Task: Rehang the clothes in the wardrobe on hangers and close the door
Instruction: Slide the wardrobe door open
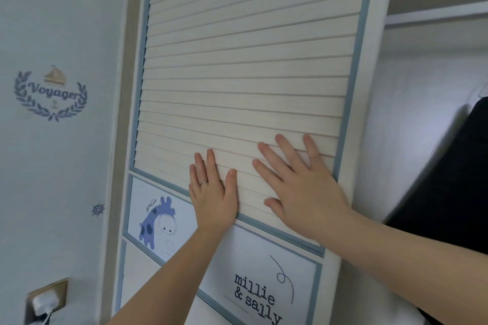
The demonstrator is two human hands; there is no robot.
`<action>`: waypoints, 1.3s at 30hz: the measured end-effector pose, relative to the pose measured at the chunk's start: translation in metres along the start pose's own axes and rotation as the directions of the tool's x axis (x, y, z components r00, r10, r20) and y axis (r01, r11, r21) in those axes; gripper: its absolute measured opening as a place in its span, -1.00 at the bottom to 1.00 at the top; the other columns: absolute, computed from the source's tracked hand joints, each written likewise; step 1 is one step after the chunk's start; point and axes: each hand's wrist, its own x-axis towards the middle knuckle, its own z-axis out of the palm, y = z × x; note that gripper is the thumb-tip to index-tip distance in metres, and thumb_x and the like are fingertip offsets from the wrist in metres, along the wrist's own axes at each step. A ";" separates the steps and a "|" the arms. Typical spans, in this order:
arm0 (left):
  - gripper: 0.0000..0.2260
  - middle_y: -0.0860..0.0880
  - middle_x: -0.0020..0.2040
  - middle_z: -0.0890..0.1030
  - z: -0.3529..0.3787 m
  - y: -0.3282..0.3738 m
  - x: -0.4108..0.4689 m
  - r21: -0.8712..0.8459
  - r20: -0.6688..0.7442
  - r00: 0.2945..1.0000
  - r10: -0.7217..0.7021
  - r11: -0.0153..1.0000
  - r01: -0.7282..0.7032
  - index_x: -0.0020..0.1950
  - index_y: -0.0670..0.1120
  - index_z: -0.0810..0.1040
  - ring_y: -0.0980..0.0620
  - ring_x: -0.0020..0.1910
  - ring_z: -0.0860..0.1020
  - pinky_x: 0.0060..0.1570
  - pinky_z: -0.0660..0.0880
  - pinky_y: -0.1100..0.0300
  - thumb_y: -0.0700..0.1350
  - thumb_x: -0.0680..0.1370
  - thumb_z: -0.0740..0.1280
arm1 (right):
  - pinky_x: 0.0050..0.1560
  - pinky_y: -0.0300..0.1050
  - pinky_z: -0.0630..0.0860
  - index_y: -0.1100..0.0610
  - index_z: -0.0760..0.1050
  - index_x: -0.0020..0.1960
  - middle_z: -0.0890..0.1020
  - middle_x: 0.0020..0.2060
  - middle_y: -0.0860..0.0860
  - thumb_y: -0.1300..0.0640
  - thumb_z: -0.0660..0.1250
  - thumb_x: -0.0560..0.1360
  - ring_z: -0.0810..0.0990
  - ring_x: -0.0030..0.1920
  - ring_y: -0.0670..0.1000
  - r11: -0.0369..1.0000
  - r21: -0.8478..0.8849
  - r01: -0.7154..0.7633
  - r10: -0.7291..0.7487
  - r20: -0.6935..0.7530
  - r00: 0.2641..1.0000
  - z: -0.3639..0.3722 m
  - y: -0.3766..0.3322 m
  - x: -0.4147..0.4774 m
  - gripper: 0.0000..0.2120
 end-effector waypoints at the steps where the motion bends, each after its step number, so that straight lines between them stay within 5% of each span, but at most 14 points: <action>1: -0.38 0.15 0.63 -0.19 -0.001 -0.004 0.003 -0.002 -0.002 1.000 -0.009 1.000 0.009 0.60 0.25 -0.18 0.11 0.59 -0.21 0.53 -0.21 0.06 0.34 0.57 -0.11 | 0.36 0.42 -0.47 0.04 -0.24 0.61 -0.30 0.58 0.09 -0.26 -0.09 0.62 -0.37 0.53 0.25 1.000 0.003 0.001 -0.001 -0.005 1.000 0.001 -0.004 0.005 -0.29; 9: -0.38 0.11 0.64 -0.17 -0.012 -0.028 0.027 0.016 -0.009 1.000 -0.022 1.000 0.022 0.63 0.17 -0.13 0.07 0.60 -0.19 0.55 -0.19 0.02 0.28 0.59 -0.09 | 0.39 0.44 -0.39 0.05 -0.27 0.60 -0.32 0.57 0.10 -0.26 -0.11 0.62 -0.37 0.52 0.28 1.000 -0.001 -0.004 0.004 -0.030 1.000 0.007 -0.026 0.038 -0.30; 22: -0.39 0.19 0.62 -0.21 -0.014 -0.030 0.029 0.096 0.032 0.998 -0.049 0.994 0.046 0.57 0.31 -0.23 0.12 0.59 -0.21 0.51 -0.22 -0.16 0.40 0.54 -0.19 | 0.39 0.45 -0.37 0.03 -0.19 0.61 -0.24 0.59 0.08 -0.26 -0.07 0.61 -0.31 0.54 0.27 1.000 0.003 -0.012 0.012 -0.019 1.000 0.005 -0.027 0.038 -0.30; 28: -0.31 0.08 0.65 -0.12 -0.037 -0.004 0.028 0.187 0.061 0.994 -0.089 0.979 0.076 0.61 0.19 -0.05 -0.01 0.61 -0.14 0.53 -0.19 -0.20 0.38 0.51 -0.06 | 0.48 0.32 -0.16 0.00 0.20 0.53 0.15 0.57 0.05 -0.17 0.11 0.57 0.09 0.55 0.14 0.974 0.224 0.035 -0.017 -0.082 0.996 -0.027 -0.001 0.022 -0.43; 34: -0.41 0.07 0.63 0.09 -0.064 0.098 0.011 0.014 -0.072 0.955 0.288 0.958 -0.288 0.56 0.12 0.23 0.01 0.60 0.01 0.51 -0.01 -0.02 0.28 0.55 0.07 | 0.29 0.17 0.38 0.10 0.46 0.40 0.51 0.36 0.06 0.01 0.17 0.52 0.49 0.33 0.12 0.928 0.353 0.120 -0.009 -0.301 0.954 -0.056 0.075 -0.029 -0.52; 39: -0.54 -0.05 0.59 0.24 -0.058 0.204 -0.015 0.083 -0.011 0.739 0.674 0.737 -0.671 0.50 -0.01 0.39 -0.11 0.59 0.09 0.53 0.07 0.02 0.08 0.62 0.17 | 0.10 0.06 0.47 0.11 0.47 0.39 0.59 0.26 0.01 0.05 0.12 0.53 0.55 0.21 0.10 0.929 0.367 0.042 0.074 -0.297 0.952 -0.074 0.160 -0.099 -0.54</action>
